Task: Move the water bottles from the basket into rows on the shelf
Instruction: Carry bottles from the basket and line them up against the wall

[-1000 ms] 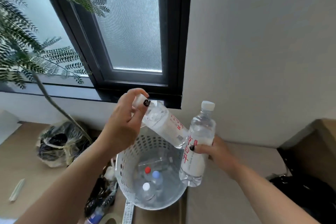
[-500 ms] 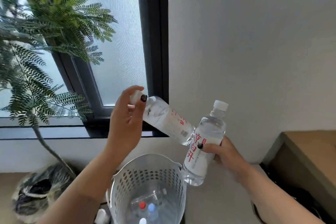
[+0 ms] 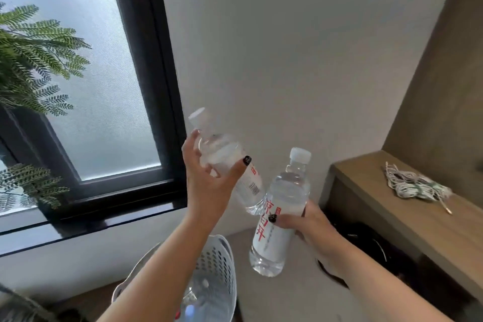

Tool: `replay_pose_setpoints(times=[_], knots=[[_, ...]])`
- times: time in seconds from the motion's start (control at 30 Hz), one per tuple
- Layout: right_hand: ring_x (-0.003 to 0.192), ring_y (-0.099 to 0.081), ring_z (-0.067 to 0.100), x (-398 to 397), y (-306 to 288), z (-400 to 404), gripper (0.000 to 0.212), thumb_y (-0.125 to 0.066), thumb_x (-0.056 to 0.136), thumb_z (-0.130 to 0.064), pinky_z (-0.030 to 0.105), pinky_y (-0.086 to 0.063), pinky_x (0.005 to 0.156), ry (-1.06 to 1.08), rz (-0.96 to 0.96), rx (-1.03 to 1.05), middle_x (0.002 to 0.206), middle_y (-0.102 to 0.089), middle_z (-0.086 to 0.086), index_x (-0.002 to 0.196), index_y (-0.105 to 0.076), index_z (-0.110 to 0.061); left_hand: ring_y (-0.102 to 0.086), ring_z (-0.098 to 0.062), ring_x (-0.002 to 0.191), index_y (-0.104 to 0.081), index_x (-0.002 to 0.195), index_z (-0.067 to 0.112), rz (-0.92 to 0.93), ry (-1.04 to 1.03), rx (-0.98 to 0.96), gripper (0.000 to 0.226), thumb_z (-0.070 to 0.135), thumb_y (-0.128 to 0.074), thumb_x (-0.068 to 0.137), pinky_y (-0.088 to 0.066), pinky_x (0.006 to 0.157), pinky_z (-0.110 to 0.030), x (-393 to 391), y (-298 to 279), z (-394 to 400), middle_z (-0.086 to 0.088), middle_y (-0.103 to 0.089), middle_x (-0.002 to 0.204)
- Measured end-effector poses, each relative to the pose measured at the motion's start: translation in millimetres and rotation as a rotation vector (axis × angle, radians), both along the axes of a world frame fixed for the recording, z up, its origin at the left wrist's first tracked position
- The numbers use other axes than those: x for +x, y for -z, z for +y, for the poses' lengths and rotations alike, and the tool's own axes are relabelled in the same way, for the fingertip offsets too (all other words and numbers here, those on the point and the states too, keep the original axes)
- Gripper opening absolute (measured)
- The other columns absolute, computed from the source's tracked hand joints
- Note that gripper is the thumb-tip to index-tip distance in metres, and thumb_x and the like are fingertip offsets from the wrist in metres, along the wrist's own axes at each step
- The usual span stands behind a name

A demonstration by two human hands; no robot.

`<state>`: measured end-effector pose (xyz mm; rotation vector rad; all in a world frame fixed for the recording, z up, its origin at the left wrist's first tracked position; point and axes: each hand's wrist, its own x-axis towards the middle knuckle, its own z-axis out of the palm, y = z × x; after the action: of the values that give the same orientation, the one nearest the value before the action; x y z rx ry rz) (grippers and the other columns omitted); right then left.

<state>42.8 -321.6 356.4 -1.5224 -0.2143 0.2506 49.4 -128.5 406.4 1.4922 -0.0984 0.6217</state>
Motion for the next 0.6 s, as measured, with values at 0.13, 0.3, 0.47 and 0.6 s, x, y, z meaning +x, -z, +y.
replay_pose_setpoints(times=[0.13,0.3,0.47,0.6], knots=[[0.107,-0.067,0.023,-24,5,-46,0.067,-0.081,0.057,-0.024,0.042,-0.053,0.094,0.060,-0.024,-0.011,0.111,-0.072,0.007,0.120,-0.059,-0.017,-0.069,-0.007,0.097,-0.036,0.133,0.038,0.079,0.159,-0.100,0.078,0.001,-0.076,0.077,-0.058,0.081,-0.025,9,5,-44,0.005,-0.059,0.124],[0.109,-0.065,0.025,-50,-14,-128,0.068,-0.078,0.058,-0.025,0.036,-0.053,0.090,0.135,-0.037,-0.034,0.111,-0.070,0.011,0.121,-0.057,-0.011,-0.066,-0.020,0.099,-0.052,0.118,0.011,0.260,0.460,-0.430,0.053,0.008,-0.073,0.070,-0.056,0.077,-0.029,26,6,-108,-0.005,-0.068,0.107],[0.109,-0.065,0.030,-68,-29,-223,0.069,-0.080,0.054,-0.028,0.046,-0.048,0.098,0.297,-0.036,-0.022,0.110,-0.070,0.014,0.118,-0.058,-0.011,-0.066,-0.023,0.100,-0.057,0.122,-0.001,0.321,0.725,-0.559,0.069,0.012,-0.086,0.061,-0.059,0.077,-0.030,36,5,-190,-0.012,-0.070,0.104],[0.107,-0.066,0.029,-85,-34,-298,0.066,-0.081,0.050,-0.026,0.042,-0.053,0.093,0.404,0.003,0.046,0.110,-0.070,0.014,0.113,-0.063,-0.016,-0.071,-0.021,0.096,-0.065,0.110,0.004,0.344,0.877,-0.593,0.076,0.017,-0.095,0.041,-0.059,0.082,-0.035,37,2,-263,-0.011,-0.075,0.099]])
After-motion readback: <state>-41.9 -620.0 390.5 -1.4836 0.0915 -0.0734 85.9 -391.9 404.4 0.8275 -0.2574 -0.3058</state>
